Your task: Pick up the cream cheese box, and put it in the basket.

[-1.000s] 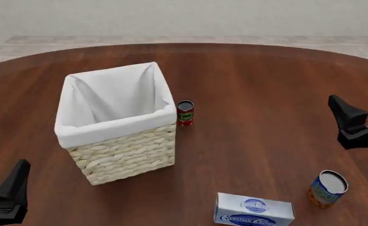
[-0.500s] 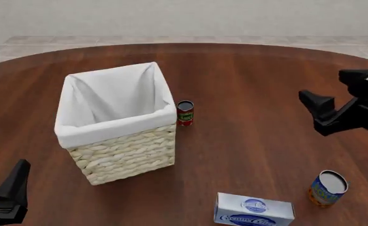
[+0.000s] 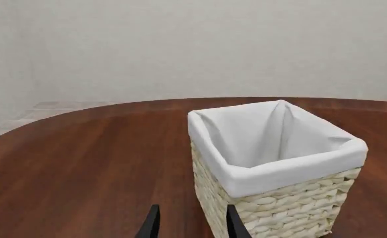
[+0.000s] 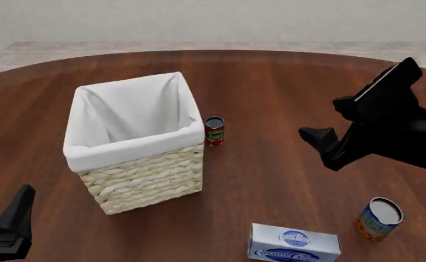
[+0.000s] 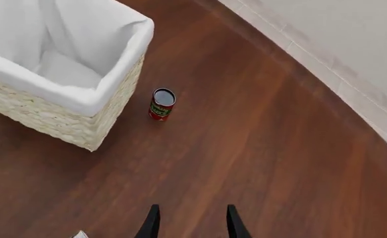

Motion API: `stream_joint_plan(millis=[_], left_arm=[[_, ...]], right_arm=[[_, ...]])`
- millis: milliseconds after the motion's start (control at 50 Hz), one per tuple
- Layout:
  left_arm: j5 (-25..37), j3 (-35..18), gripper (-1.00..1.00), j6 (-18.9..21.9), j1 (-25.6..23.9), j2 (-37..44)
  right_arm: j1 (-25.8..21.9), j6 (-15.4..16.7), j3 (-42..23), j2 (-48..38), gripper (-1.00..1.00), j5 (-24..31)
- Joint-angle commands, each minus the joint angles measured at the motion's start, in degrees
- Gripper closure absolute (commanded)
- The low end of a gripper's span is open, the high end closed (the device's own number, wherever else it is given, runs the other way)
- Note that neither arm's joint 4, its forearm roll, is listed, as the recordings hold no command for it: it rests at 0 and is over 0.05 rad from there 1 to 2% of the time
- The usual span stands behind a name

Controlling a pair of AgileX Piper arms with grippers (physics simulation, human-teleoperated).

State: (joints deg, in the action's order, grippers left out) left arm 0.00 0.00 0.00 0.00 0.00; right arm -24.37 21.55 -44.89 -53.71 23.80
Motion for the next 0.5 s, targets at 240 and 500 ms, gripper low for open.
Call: stream_joint_plan(millis=[240,500], left_arm=[[0.00,0.00,-1.00,0.00,0.00,0.00],[0.00,0.00,-1.00,0.00,0.00,0.00]], right_arm=[[-5.68,-0.67,1.73,-5.97,-1.00,1.31],[-8.91,-1.47,4.17,-7.24,-1.00,0.50]])
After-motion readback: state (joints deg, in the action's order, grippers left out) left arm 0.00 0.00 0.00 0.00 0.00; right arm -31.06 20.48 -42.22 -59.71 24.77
